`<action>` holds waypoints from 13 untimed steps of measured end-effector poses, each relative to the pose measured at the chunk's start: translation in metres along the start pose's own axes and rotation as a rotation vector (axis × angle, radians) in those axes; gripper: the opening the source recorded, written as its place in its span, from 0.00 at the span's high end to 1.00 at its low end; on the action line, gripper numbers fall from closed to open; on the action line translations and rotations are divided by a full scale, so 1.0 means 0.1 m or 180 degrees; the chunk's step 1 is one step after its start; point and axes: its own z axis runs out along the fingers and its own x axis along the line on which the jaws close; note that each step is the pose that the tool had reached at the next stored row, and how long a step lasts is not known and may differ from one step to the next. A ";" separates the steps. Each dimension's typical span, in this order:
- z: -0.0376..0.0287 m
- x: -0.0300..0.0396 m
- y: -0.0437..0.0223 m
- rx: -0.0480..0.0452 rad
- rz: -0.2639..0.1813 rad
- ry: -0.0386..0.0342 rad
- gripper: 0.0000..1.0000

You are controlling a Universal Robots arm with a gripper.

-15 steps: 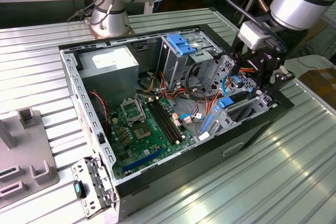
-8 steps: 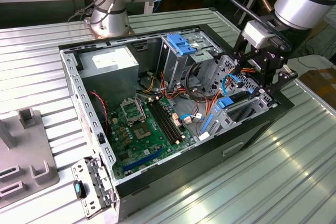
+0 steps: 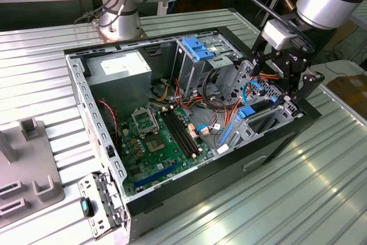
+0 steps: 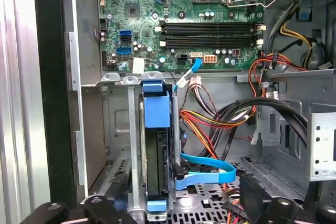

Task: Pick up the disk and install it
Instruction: 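Insert the first disk wire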

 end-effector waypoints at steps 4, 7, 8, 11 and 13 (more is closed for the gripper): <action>0.001 -0.025 0.002 0.0000 0.0000 0.0000 0.39; 0.002 -0.050 0.004 0.0000 0.0000 0.0000 0.51; 0.002 -0.052 0.005 -0.0001 0.0000 -0.0001 0.51; -0.020 -0.053 0.003 -0.0001 0.0001 -0.0001 0.51; -0.024 -0.053 0.002 0.0000 0.0001 -0.0002 0.51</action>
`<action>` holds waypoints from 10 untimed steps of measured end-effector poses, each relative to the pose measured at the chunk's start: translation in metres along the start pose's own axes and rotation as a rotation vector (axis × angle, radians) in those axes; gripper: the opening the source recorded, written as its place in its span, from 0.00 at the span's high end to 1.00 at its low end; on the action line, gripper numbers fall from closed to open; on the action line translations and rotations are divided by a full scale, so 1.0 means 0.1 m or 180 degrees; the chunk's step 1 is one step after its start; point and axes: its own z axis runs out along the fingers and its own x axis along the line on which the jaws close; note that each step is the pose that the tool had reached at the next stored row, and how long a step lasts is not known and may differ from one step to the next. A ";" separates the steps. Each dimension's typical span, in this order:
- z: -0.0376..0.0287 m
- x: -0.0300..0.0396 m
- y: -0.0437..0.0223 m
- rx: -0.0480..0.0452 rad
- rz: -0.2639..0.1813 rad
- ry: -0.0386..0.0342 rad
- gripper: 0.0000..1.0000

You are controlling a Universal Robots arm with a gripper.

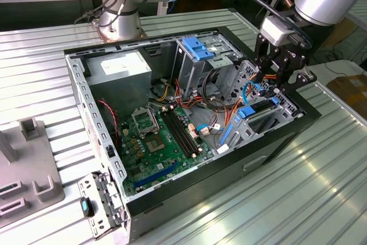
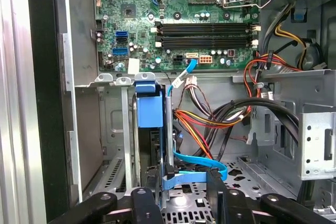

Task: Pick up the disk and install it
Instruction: 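Insert the first disk wire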

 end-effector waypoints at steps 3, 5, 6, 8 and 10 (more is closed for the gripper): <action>-0.001 0.000 0.000 0.0000 0.0000 0.0001 0.51; -0.001 0.000 0.000 0.0000 0.0000 0.0001 0.51; -0.001 0.000 0.000 0.0000 0.0000 0.0001 0.51; -0.001 0.000 0.000 0.0000 0.0001 0.0000 0.51; -0.025 -0.001 -0.001 0.0000 0.0001 -0.0001 0.51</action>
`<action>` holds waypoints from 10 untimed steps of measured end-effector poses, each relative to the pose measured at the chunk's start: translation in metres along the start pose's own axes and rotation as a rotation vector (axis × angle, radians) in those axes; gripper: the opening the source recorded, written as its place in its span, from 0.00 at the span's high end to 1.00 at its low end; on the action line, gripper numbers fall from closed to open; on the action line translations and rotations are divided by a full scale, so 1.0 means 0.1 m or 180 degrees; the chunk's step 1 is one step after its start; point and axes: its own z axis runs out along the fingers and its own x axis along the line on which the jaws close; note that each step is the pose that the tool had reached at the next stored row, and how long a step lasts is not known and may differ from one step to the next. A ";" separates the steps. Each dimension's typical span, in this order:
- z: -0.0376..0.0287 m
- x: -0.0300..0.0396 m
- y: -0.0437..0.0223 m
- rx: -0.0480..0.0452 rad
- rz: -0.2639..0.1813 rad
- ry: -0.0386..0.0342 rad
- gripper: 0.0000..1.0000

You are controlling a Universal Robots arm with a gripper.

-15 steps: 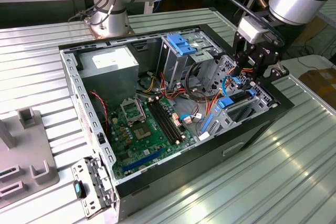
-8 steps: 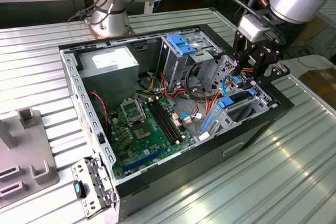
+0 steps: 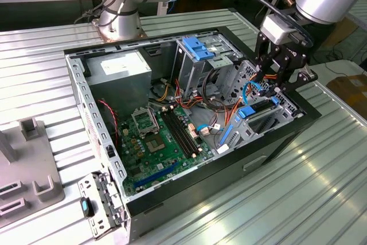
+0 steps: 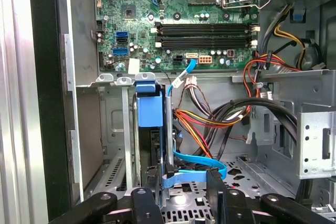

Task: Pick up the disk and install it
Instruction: 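Insert the first disk wire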

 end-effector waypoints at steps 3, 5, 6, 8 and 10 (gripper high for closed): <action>-0.002 0.011 0.001 0.0000 0.0012 -0.0022 0.51; -0.002 0.013 0.013 0.0000 0.0020 -0.0022 0.51; -0.003 0.014 0.033 0.0001 0.0024 -0.0022 0.51; -0.003 0.015 0.052 0.0001 0.0027 -0.0022 0.51; -0.003 0.014 0.053 0.0001 0.0027 -0.0022 0.51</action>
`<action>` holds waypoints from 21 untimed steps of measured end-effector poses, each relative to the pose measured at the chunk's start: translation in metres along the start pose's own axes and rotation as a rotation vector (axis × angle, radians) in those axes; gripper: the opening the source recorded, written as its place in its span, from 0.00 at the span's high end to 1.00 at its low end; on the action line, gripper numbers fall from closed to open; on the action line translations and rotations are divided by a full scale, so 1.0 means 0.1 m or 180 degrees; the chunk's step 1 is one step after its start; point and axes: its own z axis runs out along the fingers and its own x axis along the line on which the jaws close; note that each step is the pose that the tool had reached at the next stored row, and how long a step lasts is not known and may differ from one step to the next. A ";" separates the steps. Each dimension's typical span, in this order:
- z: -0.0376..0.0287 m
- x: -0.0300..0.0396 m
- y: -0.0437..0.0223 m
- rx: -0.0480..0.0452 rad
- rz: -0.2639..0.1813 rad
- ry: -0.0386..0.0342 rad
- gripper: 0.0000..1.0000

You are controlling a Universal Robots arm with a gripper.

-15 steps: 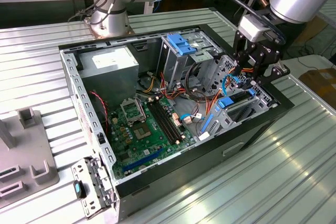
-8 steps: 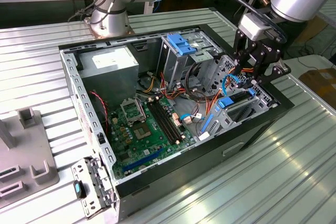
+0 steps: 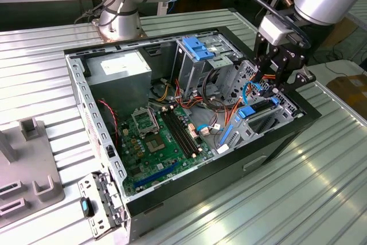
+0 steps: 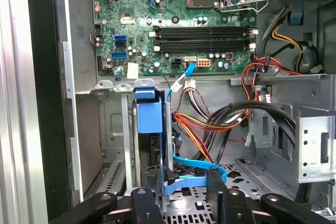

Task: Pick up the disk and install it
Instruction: 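Insert the first disk wire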

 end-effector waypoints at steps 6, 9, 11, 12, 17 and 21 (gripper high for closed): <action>0.002 0.000 0.003 0.0000 0.0000 0.0000 0.84; 0.003 0.003 0.005 0.0000 0.0000 0.0000 0.84; 0.000 0.048 0.018 0.0004 -0.0010 -0.0001 0.84; -0.002 0.066 0.025 0.0006 -0.0015 -0.0001 0.84; 0.011 0.157 0.097 0.0028 -0.0042 -0.0004 0.84; 0.075 0.163 0.113 0.0040 -0.0090 -0.0006 0.84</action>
